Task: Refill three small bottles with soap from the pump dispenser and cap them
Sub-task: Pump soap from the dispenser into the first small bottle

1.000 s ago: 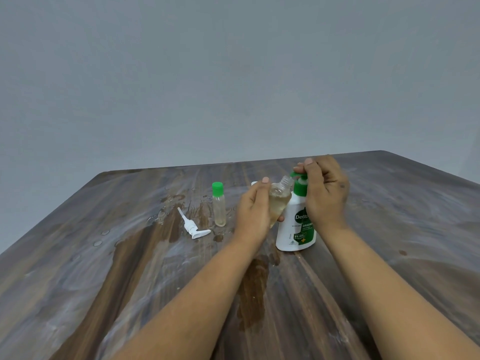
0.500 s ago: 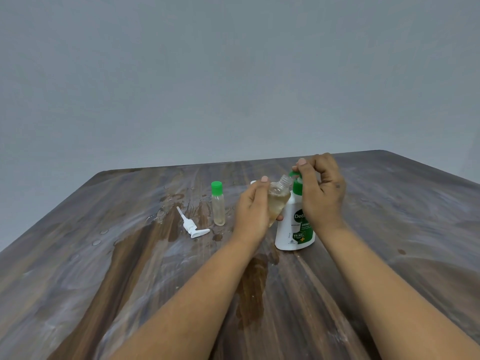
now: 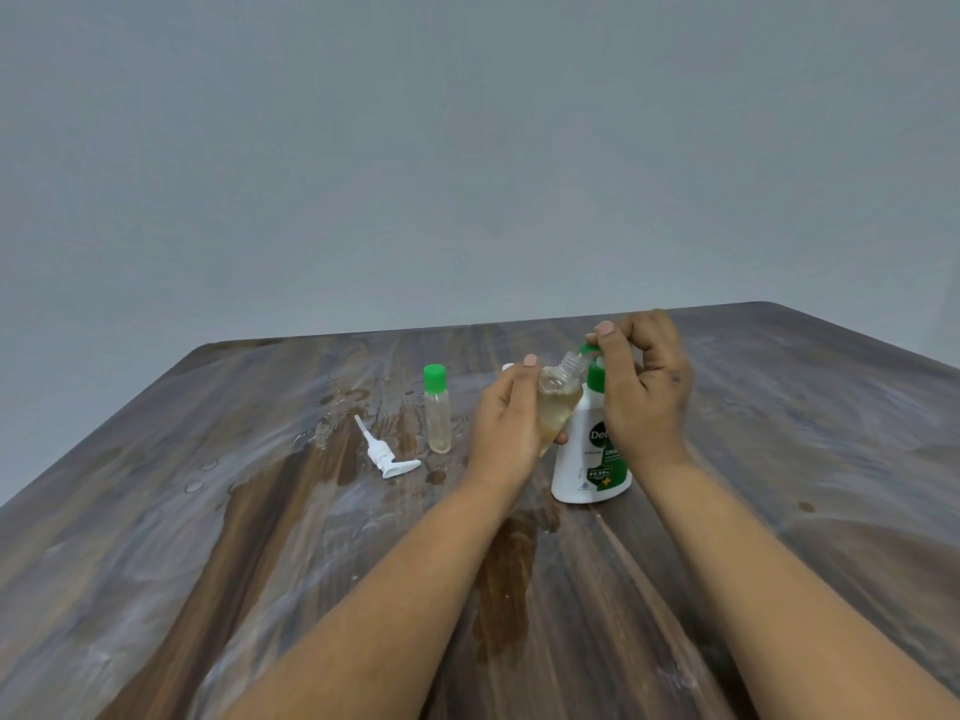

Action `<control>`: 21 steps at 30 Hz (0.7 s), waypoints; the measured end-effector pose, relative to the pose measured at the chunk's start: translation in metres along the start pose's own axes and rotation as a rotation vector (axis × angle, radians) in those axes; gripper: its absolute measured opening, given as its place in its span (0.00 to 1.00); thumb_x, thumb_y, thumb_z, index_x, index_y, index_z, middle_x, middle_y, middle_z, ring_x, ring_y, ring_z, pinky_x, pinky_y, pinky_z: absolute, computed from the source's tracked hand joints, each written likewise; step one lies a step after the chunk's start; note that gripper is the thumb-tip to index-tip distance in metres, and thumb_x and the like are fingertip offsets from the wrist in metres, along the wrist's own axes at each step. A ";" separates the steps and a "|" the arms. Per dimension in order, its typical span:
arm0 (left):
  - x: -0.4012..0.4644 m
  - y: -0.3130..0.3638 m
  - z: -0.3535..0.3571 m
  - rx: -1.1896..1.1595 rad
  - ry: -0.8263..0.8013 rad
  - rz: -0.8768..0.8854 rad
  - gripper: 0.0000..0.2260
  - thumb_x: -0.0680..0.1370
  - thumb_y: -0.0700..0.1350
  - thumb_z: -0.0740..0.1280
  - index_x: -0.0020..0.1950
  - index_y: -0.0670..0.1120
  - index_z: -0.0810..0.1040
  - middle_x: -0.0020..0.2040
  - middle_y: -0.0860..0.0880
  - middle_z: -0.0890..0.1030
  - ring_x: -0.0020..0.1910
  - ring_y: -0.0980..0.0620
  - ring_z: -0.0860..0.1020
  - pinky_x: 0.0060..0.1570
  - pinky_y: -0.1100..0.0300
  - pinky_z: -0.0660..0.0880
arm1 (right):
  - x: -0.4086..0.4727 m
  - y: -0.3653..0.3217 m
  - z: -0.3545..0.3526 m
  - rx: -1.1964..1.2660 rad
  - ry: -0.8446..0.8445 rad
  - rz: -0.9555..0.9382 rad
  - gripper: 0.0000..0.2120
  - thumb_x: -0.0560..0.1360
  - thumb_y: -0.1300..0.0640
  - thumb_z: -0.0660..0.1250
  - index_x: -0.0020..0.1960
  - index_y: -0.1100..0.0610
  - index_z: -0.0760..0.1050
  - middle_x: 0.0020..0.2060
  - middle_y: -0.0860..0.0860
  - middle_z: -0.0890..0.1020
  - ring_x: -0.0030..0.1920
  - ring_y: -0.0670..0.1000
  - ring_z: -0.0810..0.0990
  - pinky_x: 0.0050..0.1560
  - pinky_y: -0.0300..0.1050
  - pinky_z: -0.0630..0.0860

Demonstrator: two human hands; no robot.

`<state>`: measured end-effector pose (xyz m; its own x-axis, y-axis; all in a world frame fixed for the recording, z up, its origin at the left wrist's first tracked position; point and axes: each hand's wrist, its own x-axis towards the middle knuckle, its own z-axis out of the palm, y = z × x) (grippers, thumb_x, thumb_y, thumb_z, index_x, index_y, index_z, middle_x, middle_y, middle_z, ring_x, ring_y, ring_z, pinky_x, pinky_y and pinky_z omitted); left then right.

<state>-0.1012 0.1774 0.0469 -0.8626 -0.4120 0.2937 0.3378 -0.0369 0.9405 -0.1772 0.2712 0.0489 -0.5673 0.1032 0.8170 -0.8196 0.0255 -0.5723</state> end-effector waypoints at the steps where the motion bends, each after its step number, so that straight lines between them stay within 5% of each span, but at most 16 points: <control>1: 0.000 0.000 0.000 -0.004 -0.001 -0.001 0.17 0.84 0.50 0.56 0.43 0.44 0.79 0.37 0.46 0.80 0.31 0.51 0.76 0.27 0.63 0.75 | 0.001 0.000 0.000 0.000 -0.007 0.003 0.12 0.78 0.53 0.62 0.37 0.55 0.75 0.35 0.51 0.73 0.38 0.40 0.72 0.40 0.32 0.68; 11: 0.001 -0.002 -0.001 -0.009 -0.006 0.011 0.17 0.84 0.50 0.56 0.43 0.45 0.79 0.38 0.47 0.80 0.33 0.49 0.76 0.27 0.63 0.75 | -0.002 -0.001 0.001 0.048 0.027 -0.006 0.12 0.81 0.54 0.60 0.41 0.47 0.77 0.40 0.55 0.77 0.43 0.43 0.76 0.45 0.37 0.72; 16: 0.000 -0.001 0.000 -0.009 -0.005 0.009 0.17 0.84 0.50 0.56 0.43 0.45 0.79 0.37 0.46 0.80 0.31 0.51 0.76 0.26 0.65 0.73 | 0.001 0.001 0.000 0.031 0.014 -0.001 0.12 0.80 0.59 0.62 0.39 0.52 0.77 0.37 0.51 0.76 0.40 0.37 0.75 0.43 0.28 0.68; 21: 0.001 -0.001 0.000 -0.021 0.001 0.011 0.17 0.84 0.50 0.57 0.42 0.46 0.79 0.37 0.47 0.80 0.31 0.50 0.76 0.26 0.64 0.73 | 0.001 0.001 0.000 0.042 0.022 -0.013 0.13 0.80 0.59 0.61 0.39 0.50 0.77 0.37 0.51 0.76 0.41 0.38 0.75 0.43 0.29 0.69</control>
<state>-0.1021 0.1770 0.0457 -0.8583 -0.4137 0.3037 0.3550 -0.0513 0.9334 -0.1782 0.2713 0.0488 -0.5546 0.1252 0.8226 -0.8301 -0.0148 -0.5574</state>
